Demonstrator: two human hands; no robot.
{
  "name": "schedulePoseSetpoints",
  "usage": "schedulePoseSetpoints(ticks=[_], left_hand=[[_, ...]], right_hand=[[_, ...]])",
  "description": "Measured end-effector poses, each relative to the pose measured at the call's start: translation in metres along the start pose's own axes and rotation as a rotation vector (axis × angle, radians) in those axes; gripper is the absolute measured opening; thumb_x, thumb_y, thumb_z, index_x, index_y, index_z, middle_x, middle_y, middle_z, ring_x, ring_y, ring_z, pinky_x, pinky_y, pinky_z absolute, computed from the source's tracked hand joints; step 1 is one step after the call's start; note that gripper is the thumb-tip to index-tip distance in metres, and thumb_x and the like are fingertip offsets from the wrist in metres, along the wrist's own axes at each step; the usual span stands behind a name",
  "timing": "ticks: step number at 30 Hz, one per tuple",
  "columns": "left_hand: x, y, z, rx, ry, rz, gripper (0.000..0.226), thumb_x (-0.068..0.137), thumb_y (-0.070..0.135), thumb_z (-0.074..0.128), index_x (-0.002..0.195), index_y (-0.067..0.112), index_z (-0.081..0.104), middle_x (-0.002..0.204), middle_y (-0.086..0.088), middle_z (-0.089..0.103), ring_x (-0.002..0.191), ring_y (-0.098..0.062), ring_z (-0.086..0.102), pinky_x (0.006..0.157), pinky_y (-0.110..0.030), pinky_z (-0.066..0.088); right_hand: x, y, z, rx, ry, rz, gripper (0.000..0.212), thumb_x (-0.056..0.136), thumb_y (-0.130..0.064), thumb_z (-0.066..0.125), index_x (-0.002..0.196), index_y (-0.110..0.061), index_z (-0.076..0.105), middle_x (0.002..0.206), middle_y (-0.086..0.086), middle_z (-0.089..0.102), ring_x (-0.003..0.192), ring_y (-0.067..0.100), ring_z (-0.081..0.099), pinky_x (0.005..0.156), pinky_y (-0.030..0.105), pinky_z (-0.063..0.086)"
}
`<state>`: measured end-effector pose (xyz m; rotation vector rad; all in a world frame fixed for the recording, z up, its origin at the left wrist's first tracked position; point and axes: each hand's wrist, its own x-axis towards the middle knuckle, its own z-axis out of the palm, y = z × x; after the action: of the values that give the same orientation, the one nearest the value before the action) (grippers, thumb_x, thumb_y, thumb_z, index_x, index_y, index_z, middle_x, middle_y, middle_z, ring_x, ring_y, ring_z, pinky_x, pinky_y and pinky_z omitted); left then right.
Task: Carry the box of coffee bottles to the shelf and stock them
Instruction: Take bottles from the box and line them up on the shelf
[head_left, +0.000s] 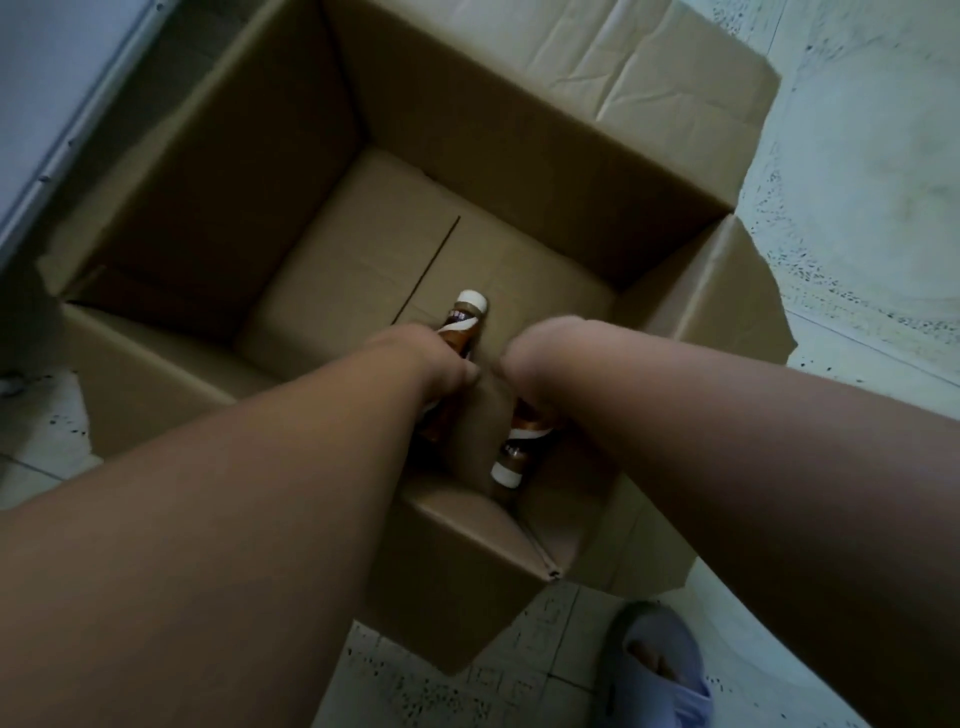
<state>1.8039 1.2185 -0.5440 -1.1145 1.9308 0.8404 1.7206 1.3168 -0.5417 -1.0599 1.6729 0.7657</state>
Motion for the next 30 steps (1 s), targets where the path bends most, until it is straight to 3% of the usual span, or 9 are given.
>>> schedulePoseSetpoints(ticks=[3, 6, 10, 13, 15, 17, 22, 25, 30], left_hand=[[-0.007, -0.003, -0.019, -0.088, 0.080, 0.047, 0.062, 0.068, 0.045, 0.080, 0.117, 0.018, 0.053, 0.090, -0.007, 0.054, 0.078, -0.026, 0.055, 0.065, -0.039, 0.046], [-0.034, -0.005, -0.059, -0.284, 0.235, 0.104, 0.067, 0.064, 0.051, 0.078, 0.116, 0.021, 0.048, 0.098, -0.005, 0.053, 0.087, -0.028, 0.056, 0.070, -0.039, 0.051], [-0.110, -0.018, -0.127, -0.513, 0.398, 0.287, 0.066, 0.056, 0.054, 0.075, 0.108, 0.028, 0.043, 0.092, 0.001, 0.054, 0.077, -0.018, 0.056, 0.053, -0.029, 0.041], [-0.185, -0.036, -0.174, -0.719, 0.466, 0.437, 0.061, 0.062, 0.062, 0.072, 0.108, 0.030, 0.046, 0.090, 0.007, 0.056, 0.079, -0.013, 0.058, 0.059, -0.030, 0.043], [-0.240, -0.051, -0.205, -0.811, 0.500, 0.513, 0.048, 0.072, 0.067, 0.059, 0.105, 0.032, 0.052, 0.096, 0.004, 0.062, 0.088, -0.018, 0.061, 0.075, -0.037, 0.050], [-0.295, -0.071, -0.231, -0.870, 0.515, 0.546, 0.040, 0.079, 0.068, 0.047, 0.100, 0.034, 0.056, 0.106, -0.001, 0.064, 0.092, -0.023, 0.061, 0.086, -0.041, 0.049], [-0.405, -0.143, -0.263, -1.088, 0.540, 0.683, 0.035, 0.077, 0.062, 0.057, 0.101, 0.038, 0.057, 0.107, -0.005, 0.064, 0.090, -0.027, 0.065, 0.057, -0.031, 0.057], [-0.450, -0.198, -0.265, -1.117, 0.571, 0.762, 0.051, 0.070, 0.062, 0.065, 0.112, 0.036, 0.052, 0.110, -0.006, 0.065, 0.094, -0.031, 0.067, 0.075, -0.048, 0.057], [-0.493, -0.282, -0.272, -1.190, 0.671, 0.752, 0.053, 0.068, 0.066, 0.064, 0.112, 0.038, 0.055, 0.105, -0.002, 0.067, 0.088, -0.025, 0.069, 0.069, -0.042, 0.056]], right_hand=[[-0.015, 0.003, -0.006, 0.000, 0.097, 0.013, 0.064, 0.069, -0.029, 0.082, 0.126, -0.017, 0.056, 0.114, 0.004, 0.060, 0.102, 0.025, 0.057, 0.077, 0.039, 0.048], [-0.056, 0.017, -0.022, 0.092, 0.291, 0.087, 0.068, 0.055, -0.044, 0.087, 0.109, -0.024, 0.051, 0.101, -0.001, 0.059, 0.088, 0.022, 0.057, 0.064, 0.036, 0.044], [-0.144, 0.030, -0.051, 0.668, 0.576, 0.167, 0.059, 0.058, -0.054, 0.083, 0.098, -0.024, 0.053, 0.096, 0.000, 0.060, 0.075, 0.016, 0.057, 0.056, 0.031, 0.045], [-0.222, 0.006, -0.072, 1.182, 0.774, 0.003, 0.043, 0.070, -0.045, 0.078, 0.099, -0.022, 0.059, 0.093, 0.006, 0.068, 0.079, 0.024, 0.069, 0.070, 0.043, 0.059], [-0.278, -0.025, -0.091, 1.407, 0.866, -0.196, 0.031, 0.081, -0.036, 0.070, 0.102, -0.014, 0.062, 0.095, 0.014, 0.071, 0.077, 0.026, 0.072, 0.071, 0.044, 0.060], [-0.333, -0.062, -0.109, 1.546, 0.902, -0.367, 0.025, 0.087, -0.031, 0.064, 0.102, -0.012, 0.061, 0.098, 0.018, 0.069, 0.076, 0.027, 0.070, 0.071, 0.043, 0.059], [-0.422, -0.157, -0.140, 1.816, 0.861, -0.672, 0.044, 0.078, -0.027, 0.063, 0.118, -0.011, 0.055, 0.106, 0.015, 0.066, 0.095, 0.031, 0.067, 0.080, 0.048, 0.057], [-0.451, -0.216, -0.149, 1.859, 0.839, -0.768, 0.065, 0.067, -0.029, 0.068, 0.127, -0.011, 0.052, 0.109, 0.015, 0.066, 0.101, 0.035, 0.064, 0.086, 0.052, 0.053], [-0.475, -0.299, -0.170, 1.787, 0.830, -0.813, 0.062, 0.064, -0.047, 0.075, 0.117, -0.021, 0.056, 0.102, 0.012, 0.071, 0.088, 0.032, 0.072, 0.073, 0.049, 0.058]])
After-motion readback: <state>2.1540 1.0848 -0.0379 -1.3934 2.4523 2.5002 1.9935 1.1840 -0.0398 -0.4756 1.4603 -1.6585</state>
